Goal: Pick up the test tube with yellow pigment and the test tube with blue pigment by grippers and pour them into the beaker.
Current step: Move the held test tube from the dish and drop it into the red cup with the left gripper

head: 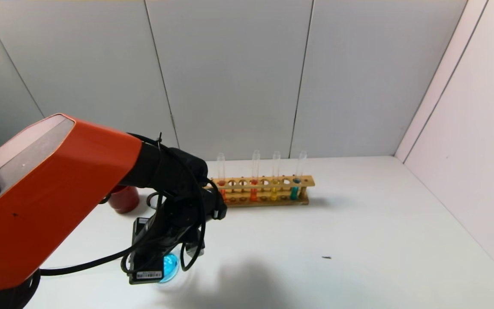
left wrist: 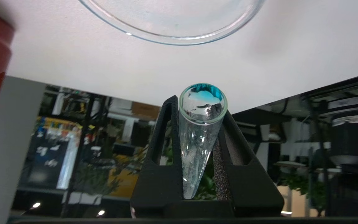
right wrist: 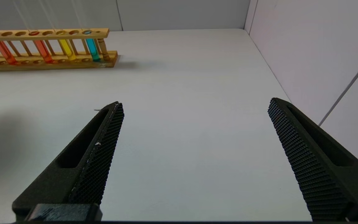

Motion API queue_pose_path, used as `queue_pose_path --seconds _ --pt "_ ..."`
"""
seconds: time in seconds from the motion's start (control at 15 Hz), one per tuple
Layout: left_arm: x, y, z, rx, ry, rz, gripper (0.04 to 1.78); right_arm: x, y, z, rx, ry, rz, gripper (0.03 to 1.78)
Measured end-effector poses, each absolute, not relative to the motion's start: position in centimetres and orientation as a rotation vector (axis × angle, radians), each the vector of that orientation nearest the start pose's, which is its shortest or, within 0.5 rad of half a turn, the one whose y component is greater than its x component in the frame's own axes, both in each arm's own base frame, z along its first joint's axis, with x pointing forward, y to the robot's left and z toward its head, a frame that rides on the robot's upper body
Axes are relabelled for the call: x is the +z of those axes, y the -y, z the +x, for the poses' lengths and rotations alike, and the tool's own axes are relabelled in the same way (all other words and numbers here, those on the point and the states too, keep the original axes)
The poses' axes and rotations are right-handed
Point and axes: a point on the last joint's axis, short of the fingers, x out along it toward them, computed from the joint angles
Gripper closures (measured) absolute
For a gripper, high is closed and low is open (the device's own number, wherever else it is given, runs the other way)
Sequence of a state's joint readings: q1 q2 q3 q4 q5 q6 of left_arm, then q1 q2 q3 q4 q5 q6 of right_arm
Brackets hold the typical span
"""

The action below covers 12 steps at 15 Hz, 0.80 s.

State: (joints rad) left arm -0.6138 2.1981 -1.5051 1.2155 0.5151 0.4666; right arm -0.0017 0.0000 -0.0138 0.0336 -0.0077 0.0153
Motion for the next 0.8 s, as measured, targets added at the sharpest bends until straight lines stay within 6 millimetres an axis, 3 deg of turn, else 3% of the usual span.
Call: queue_pose_path --seconds 0.27,0.47,0.8 --pt "11.5 17.5 26.7 -0.339 -1.6 1.134 1.5 7.6 0.0 -2.4 -0.01 -0.02 0.015 0.11" --pt "14.4 16.5 25.8 -0.242 -1.506 0.989 1.5 7.6 0.0 -2.4 -0.01 -0.02 0.015 0.11" --pt "19.0 13.5 25.1 -0.132 -1.307 0.761 1.5 7.6 0.0 -2.4 -0.01 -0.019 0.015 0.11"
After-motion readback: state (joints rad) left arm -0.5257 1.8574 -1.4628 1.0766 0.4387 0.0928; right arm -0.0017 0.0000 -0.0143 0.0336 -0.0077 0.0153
